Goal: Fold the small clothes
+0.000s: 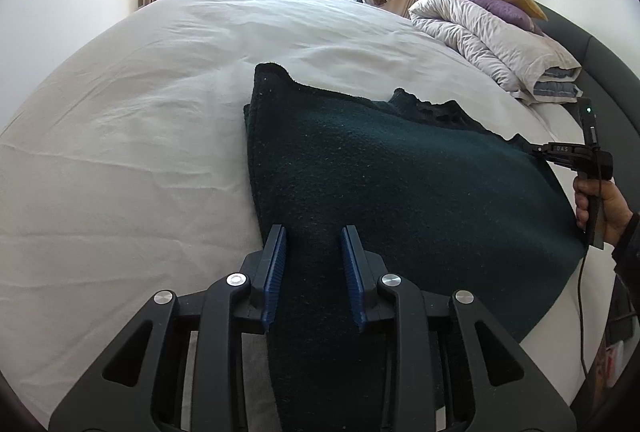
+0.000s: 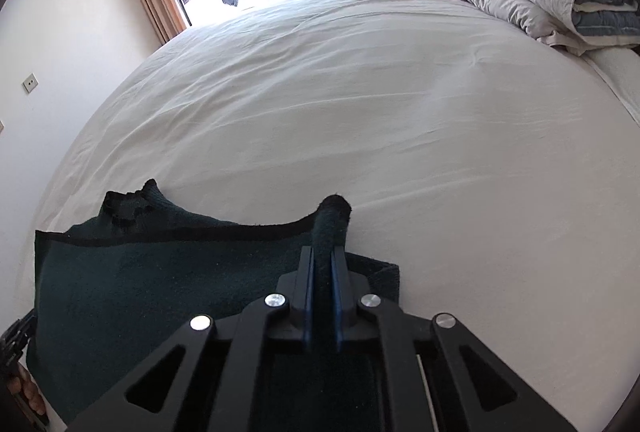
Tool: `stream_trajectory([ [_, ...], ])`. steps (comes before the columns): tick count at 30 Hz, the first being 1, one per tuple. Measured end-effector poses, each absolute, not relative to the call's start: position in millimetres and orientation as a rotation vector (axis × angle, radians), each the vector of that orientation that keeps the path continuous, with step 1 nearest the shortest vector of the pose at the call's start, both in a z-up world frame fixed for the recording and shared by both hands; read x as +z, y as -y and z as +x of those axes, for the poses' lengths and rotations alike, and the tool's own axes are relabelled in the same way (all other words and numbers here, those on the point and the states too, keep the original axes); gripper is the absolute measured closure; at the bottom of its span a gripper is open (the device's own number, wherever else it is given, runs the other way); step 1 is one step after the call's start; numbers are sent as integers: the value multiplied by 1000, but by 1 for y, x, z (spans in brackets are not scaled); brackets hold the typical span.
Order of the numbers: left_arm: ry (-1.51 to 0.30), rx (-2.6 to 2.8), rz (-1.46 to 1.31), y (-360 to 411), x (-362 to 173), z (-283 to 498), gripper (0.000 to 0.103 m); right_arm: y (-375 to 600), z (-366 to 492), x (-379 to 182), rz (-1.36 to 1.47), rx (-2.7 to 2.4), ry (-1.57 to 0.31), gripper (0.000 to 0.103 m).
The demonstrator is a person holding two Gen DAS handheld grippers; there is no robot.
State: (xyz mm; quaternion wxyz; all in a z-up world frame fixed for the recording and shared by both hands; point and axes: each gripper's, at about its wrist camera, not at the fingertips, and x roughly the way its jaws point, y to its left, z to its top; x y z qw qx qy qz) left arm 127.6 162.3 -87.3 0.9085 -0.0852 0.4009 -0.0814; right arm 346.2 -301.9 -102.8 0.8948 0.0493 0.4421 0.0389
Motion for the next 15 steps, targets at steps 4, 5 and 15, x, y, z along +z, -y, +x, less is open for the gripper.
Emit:
stream_trajectory([
  [4, -822, -158, -178, -161, -87, 128, 75, 313, 346, -102, 115, -4, -908, 97],
  [5, -821, -154, -179, -161, -86, 129, 74, 317, 346, -103, 126, -17, -909, 97],
  [15, -817, -102, -210, -162, -89, 146, 47, 340, 358, -118, 196, -96, -918, 98],
])
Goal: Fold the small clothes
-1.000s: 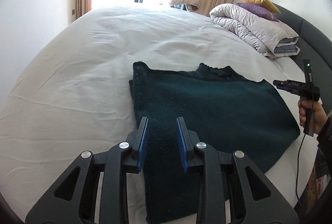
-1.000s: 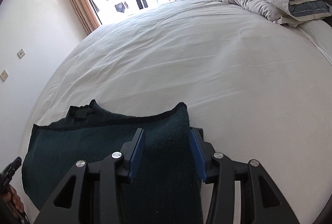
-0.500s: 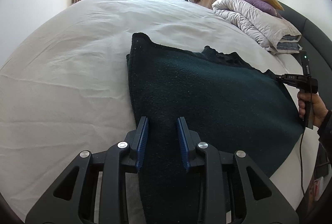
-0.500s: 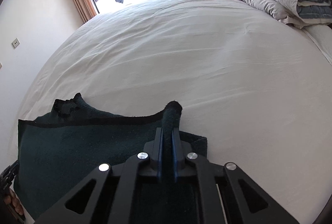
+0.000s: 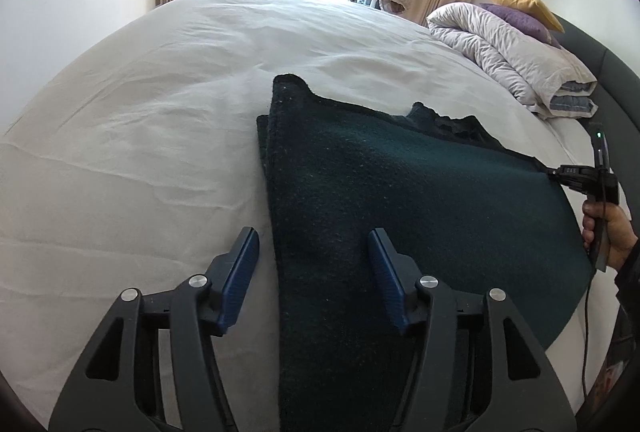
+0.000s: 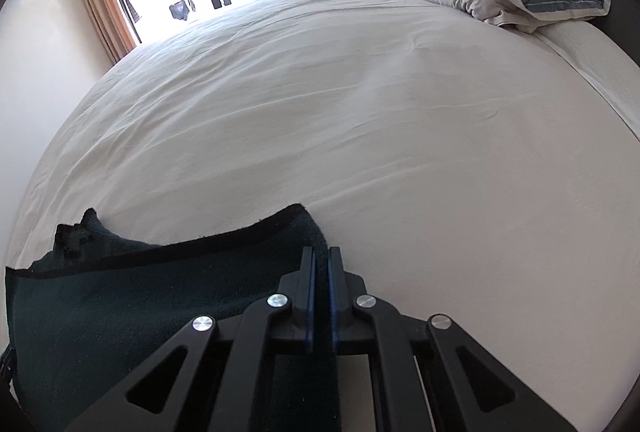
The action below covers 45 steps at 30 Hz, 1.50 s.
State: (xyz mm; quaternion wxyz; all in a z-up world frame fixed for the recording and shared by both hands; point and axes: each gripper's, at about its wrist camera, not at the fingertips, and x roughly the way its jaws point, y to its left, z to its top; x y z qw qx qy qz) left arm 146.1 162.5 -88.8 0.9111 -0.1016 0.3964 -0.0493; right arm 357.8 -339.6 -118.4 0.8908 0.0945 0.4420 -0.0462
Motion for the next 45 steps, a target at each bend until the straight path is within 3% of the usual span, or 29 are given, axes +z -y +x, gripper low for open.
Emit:
stream_trajectory([
  [7, -815, -106, -238, -168, -99, 162, 43, 340, 365, -124, 159, -89, -952, 95],
  [8, -811, -107, -245, -169, -99, 161, 43, 338, 362, -120, 150, -83, -945, 91],
  [10, -812, -105, -255, -173, -99, 159, 43, 332, 350, -107, 124, -83, -909, 62],
  [11, -812, -105, -258, -173, -99, 158, 43, 328, 342, -99, 103, -92, -878, 59],
  [21, -827, -20, -210, -170, -99, 137, 41, 237, 270, -65, 70, 155, -765, 56],
  [23, -832, 0, -199, -168, -100, 135, 40, 204, 264, -73, 29, 217, -774, 50],
  [25, -836, 15, -181, -165, -100, 133, 40, 177, 266, -92, -31, 260, -836, 33],
  [28, -843, 14, -205, -168, -101, 133, 40, 163, 268, -114, -55, 235, -896, 32],
  [36, -846, -82, -454, -200, -89, 95, 39, 167, 241, -78, 213, 427, -815, 34],
  [38, -848, -122, -565, -213, -89, 80, 32, 170, 240, -79, 280, 460, -819, 34],
  [41, -870, -168, -716, -221, -97, 68, 27, 171, 246, -90, 360, 467, -861, 44],
  [43, -890, -203, -788, -218, -99, 65, 27, 172, 249, -98, 423, 485, -887, 62],
  [45, -908, -252, -858, -213, -103, 63, 27, 172, 251, -101, 486, 522, -901, 72],
])
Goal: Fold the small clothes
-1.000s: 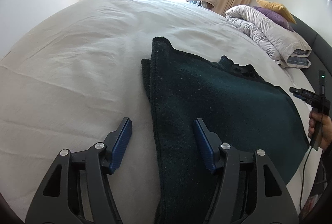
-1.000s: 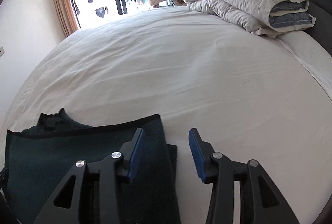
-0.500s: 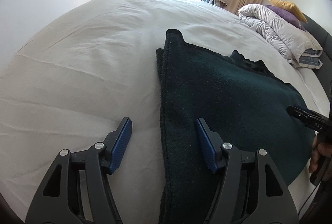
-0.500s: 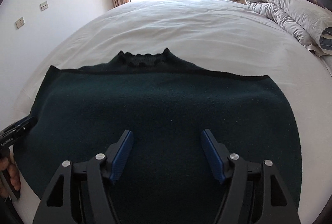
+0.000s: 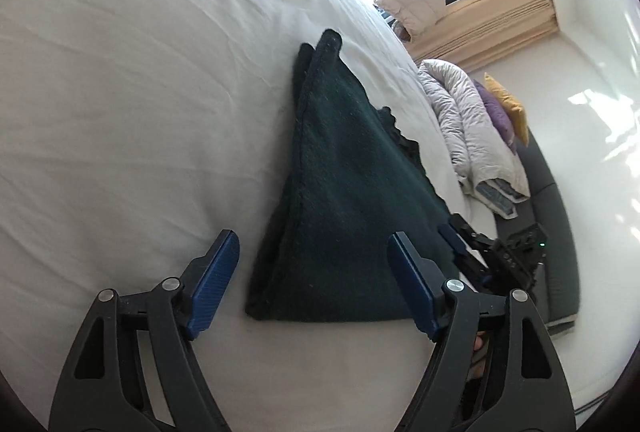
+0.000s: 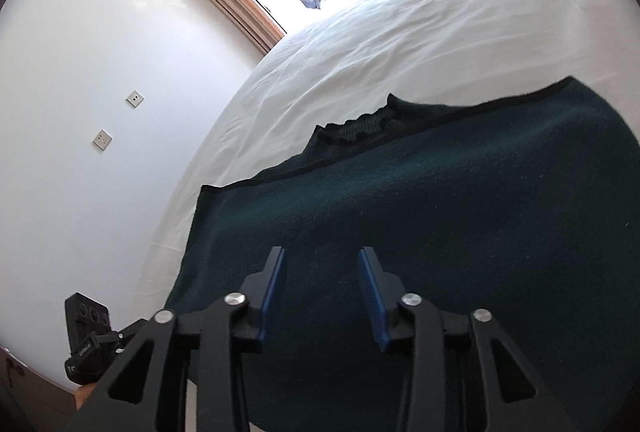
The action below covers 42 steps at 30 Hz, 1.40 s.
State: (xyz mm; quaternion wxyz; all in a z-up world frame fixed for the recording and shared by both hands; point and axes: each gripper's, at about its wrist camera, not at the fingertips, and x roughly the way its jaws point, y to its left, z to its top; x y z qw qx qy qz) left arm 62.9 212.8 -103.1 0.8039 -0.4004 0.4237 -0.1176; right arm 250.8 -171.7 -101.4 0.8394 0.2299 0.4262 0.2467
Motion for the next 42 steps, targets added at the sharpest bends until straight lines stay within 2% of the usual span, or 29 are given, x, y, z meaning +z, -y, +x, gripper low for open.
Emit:
stream_trajectory([
  [6, -895, -252, -922, -210, -113, 53, 27, 139, 262, -104, 618, 687, -933, 74],
  [10, -903, -215, -989, -214, -114, 47, 27, 125, 278, -136, 674, 614, -1028, 76],
  [11, -904, -199, -1007, -217, -114, 44, 27, 125, 281, -150, 692, 582, -1055, 85],
  [12, -901, -181, -1022, -218, -114, 38, 27, 128, 281, -157, 703, 560, -1050, 103],
  [17, -881, -143, -1001, -210, -112, 15, 27, 128, 277, -152, 718, 577, -1030, 103],
  [18, -883, -134, -997, -209, -113, 14, 27, 128, 276, -149, 727, 581, -1023, 99],
  [19, -881, -124, -1008, -210, -113, 11, 27, 128, 274, -147, 742, 589, -1012, 90],
  [21, -877, -107, -1036, -209, -114, 10, 27, 128, 272, -144, 756, 599, -993, 83],
  [26, -830, -141, -1053, -205, -120, 16, 26, 131, 273, -146, 799, 602, -983, 83],
  [31, -748, -218, -1228, -205, -127, 29, 27, 137, 273, -142, 799, 612, -987, 80],
  [33, -734, -244, -1292, -204, -132, 33, 37, 137, 275, -140, 794, 612, -989, 80],
  [35, -741, -254, -1309, -200, -139, 38, 57, 139, 276, -141, 796, 608, -993, 80],
  [37, -753, -233, -1309, -200, -144, 41, 72, 141, 277, -141, 792, 605, -998, 80],
  [40, -741, -207, -1276, -203, -144, 44, 78, 144, 279, -143, 775, 583, -1015, 81],
  [42, -740, -180, -1195, -202, -139, 47, 85, 144, 281, -148, 759, 562, -1044, 86],
])
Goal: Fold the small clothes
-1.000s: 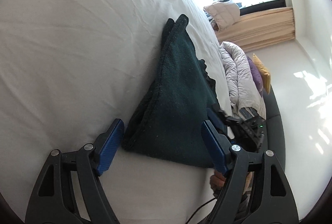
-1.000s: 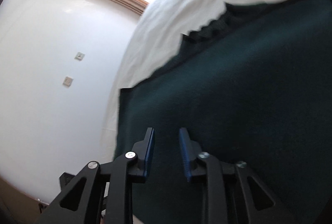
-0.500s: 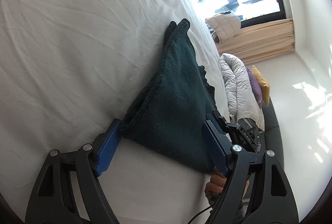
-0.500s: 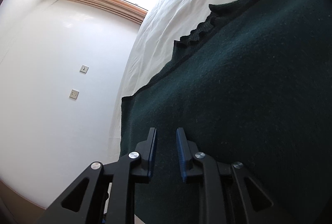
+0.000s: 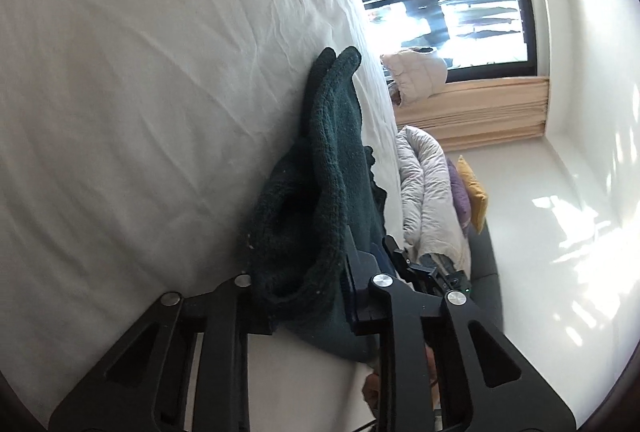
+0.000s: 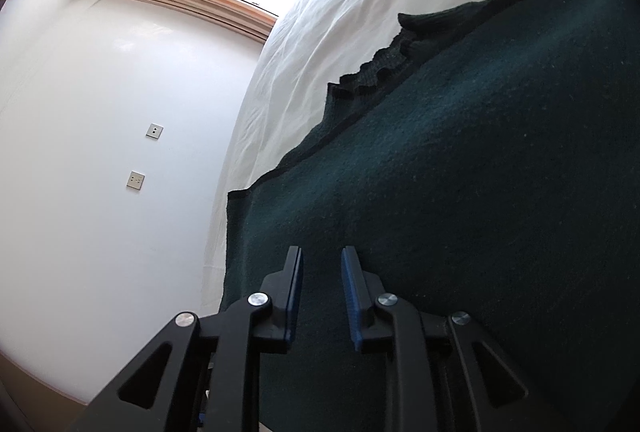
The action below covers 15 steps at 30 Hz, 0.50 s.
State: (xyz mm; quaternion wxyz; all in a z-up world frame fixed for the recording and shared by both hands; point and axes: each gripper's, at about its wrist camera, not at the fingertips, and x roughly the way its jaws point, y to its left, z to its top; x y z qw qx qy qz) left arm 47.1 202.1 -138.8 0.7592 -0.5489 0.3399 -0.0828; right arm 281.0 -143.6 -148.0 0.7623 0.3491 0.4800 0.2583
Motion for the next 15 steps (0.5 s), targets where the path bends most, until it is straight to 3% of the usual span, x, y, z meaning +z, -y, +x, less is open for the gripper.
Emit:
stream_trajectory([
  [3, -760, -152, -1096, -199, -133, 52, 92, 147, 283, -154, 755, 525, -1071, 103],
  [15, -718, -159, -784, -164, -82, 67, 97, 144, 283, -160, 699, 497, -1037, 103],
])
